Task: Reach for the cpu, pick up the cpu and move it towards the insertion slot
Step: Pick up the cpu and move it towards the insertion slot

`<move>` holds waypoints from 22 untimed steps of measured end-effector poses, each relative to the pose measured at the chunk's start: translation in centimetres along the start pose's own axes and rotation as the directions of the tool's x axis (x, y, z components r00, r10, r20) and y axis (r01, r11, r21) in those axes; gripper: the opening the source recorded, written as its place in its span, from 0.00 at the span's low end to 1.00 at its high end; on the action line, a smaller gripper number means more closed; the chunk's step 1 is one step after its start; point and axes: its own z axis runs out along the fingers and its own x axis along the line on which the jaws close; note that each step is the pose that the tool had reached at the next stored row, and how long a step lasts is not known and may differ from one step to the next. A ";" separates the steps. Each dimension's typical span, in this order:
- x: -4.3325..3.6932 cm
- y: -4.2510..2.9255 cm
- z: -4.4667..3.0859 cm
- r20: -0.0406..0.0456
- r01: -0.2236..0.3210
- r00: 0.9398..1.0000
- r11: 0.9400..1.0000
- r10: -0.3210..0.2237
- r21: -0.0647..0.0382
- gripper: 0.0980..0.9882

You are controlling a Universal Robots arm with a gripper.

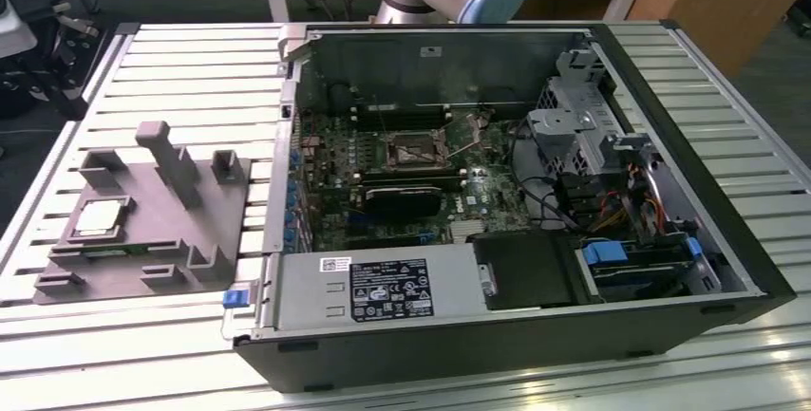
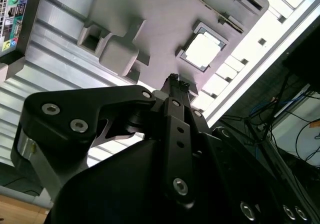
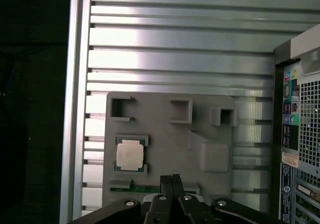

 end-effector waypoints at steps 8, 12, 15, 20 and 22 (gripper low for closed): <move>0.58 -0.01 0.64 0.000 0.000 1.000 1.000 0.000 0.000 0.01; 0.90 -0.02 0.97 0.000 0.000 1.000 1.000 0.000 0.000 0.01; 1.14 -0.02 1.25 0.000 0.000 1.000 1.000 0.000 0.000 0.01; 1.62 -0.04 1.92 0.000 0.000 1.000 1.000 0.000 0.000 0.01; 1.81 -0.05 2.19 0.000 0.000 1.000 1.000 0.000 0.000 0.01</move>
